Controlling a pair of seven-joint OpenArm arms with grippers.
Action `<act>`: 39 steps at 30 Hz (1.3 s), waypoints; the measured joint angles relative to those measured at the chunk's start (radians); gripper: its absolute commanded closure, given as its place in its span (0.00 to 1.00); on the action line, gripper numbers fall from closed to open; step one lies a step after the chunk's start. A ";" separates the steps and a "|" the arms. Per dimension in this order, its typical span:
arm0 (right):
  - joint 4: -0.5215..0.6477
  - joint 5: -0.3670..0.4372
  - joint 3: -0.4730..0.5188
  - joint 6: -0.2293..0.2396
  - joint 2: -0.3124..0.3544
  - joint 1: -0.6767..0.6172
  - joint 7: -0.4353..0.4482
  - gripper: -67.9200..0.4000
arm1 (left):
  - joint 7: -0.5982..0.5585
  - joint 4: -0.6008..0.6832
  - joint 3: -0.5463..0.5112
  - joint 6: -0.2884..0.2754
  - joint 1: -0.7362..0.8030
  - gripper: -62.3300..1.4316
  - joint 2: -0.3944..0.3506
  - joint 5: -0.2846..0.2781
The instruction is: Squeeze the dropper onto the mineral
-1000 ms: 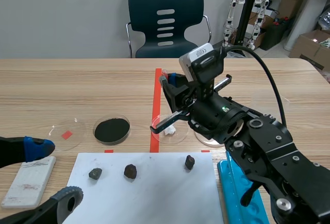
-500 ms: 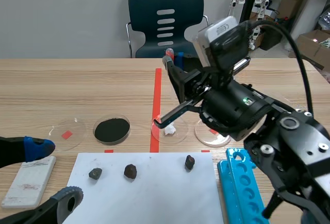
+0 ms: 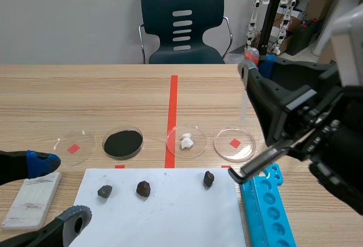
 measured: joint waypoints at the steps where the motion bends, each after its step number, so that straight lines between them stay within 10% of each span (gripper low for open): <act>1: 0.024 0.000 0.017 0.002 0.000 -0.036 0.000 0.98 | 0.000 0.000 0.000 0.000 0.000 0.15 0.000 0.000; 5: 0.107 0.000 0.086 0.040 0.000 -0.165 0.008 0.98 | 0.000 0.000 0.000 0.000 0.000 0.15 0.000 0.000; 15: 0.143 0.034 0.233 0.311 0.000 -0.351 0.175 0.98 | 0.000 0.000 0.000 0.000 0.000 0.15 0.000 0.000; 39: 0.142 0.033 0.284 0.327 0.000 -0.386 0.206 0.98 | 0.000 0.000 0.000 0.000 0.000 0.15 0.000 0.000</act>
